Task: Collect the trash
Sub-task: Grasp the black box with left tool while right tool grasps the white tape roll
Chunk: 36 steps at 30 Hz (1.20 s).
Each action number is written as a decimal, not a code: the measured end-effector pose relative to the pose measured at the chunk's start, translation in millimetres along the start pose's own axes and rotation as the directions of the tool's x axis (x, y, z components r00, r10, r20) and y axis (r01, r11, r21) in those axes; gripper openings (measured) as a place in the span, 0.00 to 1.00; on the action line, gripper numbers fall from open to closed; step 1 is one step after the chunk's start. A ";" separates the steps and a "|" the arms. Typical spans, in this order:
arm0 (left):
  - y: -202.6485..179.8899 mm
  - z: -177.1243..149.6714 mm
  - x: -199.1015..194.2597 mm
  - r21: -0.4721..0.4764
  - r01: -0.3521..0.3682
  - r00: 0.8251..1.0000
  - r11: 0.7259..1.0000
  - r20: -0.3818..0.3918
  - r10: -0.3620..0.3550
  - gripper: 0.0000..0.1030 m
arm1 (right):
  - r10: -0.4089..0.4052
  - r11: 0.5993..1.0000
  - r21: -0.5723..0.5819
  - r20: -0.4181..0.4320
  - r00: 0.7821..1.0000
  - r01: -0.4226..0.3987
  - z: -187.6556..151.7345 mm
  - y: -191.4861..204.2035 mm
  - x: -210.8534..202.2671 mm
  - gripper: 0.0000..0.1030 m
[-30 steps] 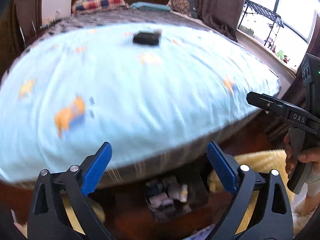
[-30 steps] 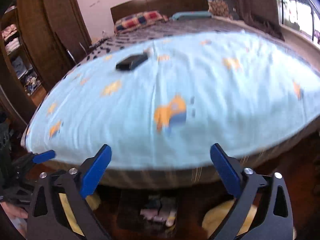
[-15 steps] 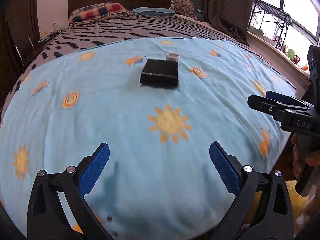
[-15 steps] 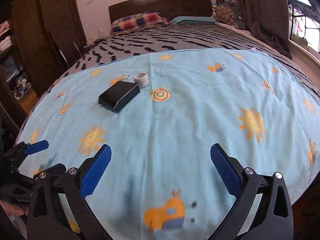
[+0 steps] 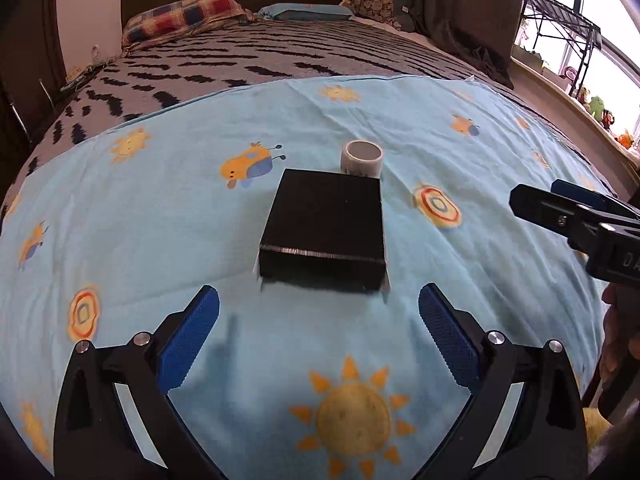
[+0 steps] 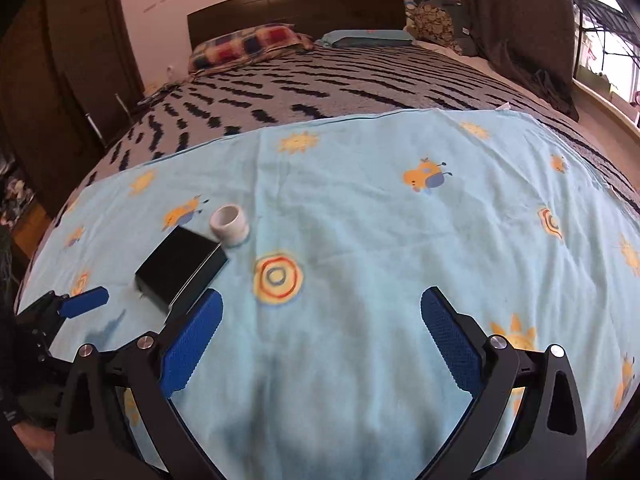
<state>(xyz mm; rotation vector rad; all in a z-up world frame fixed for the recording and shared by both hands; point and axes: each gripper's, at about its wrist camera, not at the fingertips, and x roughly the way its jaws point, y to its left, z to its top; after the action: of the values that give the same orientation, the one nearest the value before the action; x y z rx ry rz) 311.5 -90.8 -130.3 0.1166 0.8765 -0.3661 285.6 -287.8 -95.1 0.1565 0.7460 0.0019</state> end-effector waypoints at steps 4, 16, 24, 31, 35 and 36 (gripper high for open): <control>-0.5 10.9 20.3 0.008 0.001 1.000 1.000 -0.019 0.000 0.92 | -0.001 1.000 0.018 -0.013 1.000 0.002 5.4 -6.9 12.6 0.97; 20.5 25.2 23.1 0.034 -0.037 0.999 0.999 -0.011 0.037 0.67 | 0.055 0.998 -0.005 -0.016 0.998 -0.055 24.8 17.0 41.8 0.97; 59.4 25.2 13.9 -0.008 -0.087 0.996 0.996 -0.007 0.086 0.66 | 0.111 0.993 -0.039 -0.044 0.993 -0.113 40.7 56.5 74.6 0.94; 63.1 24.0 10.2 -0.009 -0.075 0.997 0.997 -0.003 0.075 0.67 | 0.111 0.990 -0.075 -0.096 0.989 -0.118 46.7 77.8 103.3 0.63; 59.2 21.4 3.1 -0.012 -0.067 0.998 0.998 0.002 0.067 0.67 | 0.096 0.988 -0.110 -0.112 0.989 -0.108 42.9 83.0 107.5 0.36; 57.8 20.4 -0.1 -0.014 -0.064 0.998 0.998 0.006 0.064 0.67 | 0.107 0.987 -0.109 -0.112 0.988 -0.120 42.7 82.0 104.6 0.33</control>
<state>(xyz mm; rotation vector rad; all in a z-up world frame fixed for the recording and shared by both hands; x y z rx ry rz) 347.1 -42.0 -120.0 0.1303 0.8671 -0.3006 395.7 -206.9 -123.3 0.0894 0.8394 0.1626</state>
